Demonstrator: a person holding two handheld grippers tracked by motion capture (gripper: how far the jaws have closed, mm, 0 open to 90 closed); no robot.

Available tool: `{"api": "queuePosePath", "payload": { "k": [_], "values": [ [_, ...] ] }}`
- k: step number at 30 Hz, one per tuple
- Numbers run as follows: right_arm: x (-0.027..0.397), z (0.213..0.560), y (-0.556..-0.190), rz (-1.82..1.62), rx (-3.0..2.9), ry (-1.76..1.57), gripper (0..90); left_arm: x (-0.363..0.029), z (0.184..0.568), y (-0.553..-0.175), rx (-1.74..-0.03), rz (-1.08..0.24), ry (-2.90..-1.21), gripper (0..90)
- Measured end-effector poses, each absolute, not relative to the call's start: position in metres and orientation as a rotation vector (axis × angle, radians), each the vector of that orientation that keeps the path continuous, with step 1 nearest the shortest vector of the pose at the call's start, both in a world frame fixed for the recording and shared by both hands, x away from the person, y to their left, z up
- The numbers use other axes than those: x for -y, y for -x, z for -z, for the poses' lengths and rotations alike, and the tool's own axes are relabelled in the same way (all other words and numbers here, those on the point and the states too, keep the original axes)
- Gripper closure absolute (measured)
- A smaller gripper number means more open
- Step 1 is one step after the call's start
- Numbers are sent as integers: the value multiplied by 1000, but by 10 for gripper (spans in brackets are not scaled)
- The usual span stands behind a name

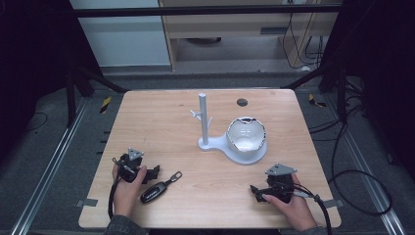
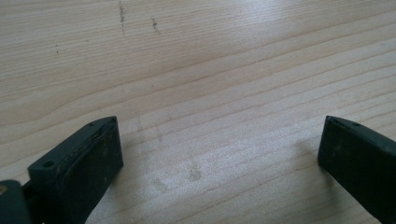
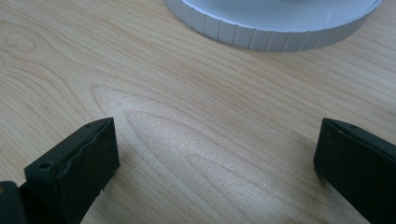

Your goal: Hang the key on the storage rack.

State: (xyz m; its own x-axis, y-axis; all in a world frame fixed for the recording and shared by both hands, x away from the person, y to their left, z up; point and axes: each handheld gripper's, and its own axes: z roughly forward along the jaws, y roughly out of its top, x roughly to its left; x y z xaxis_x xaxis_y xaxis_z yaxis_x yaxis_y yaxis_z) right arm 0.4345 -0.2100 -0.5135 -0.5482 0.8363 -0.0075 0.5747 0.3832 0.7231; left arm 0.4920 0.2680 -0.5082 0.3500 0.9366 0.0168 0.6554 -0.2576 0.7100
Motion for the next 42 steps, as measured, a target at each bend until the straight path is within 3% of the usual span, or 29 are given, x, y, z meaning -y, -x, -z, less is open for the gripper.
{"api": "queuePosePath", "payload": {
  "k": [14, 21, 25, 27, 31, 37, 42],
  "values": [
    [210, 514, -435, -967, -2274, -1225, 5, -273, 504, -487, -1385, -612, -1974, 39],
    [210, 513, -434, -967, -2270, -1237, 6, -265, 479, -469, -1265, -572, -1968, 52],
    [210, 513, -434, -966, -2270, -1233, 6, -257, 465, -467, -1252, -518, -2058, 58],
    [210, 513, -434, -966, -2270, -1232, 6, -250, 454, -471, -1256, -451, -2194, 55],
    [210, 513, -434, -966, -2270, -1232, 6, -240, 444, -471, -1242, -378, -2254, 56],
    [210, 513, -434, -966, -2270, -1234, 6, -216, 431, -464, -1094, -339, -2419, 43],
    [210, 513, -434, -966, -2270, -1234, 6, -210, 436, -467, -1095, -323, -2487, 55]
  ]
}}
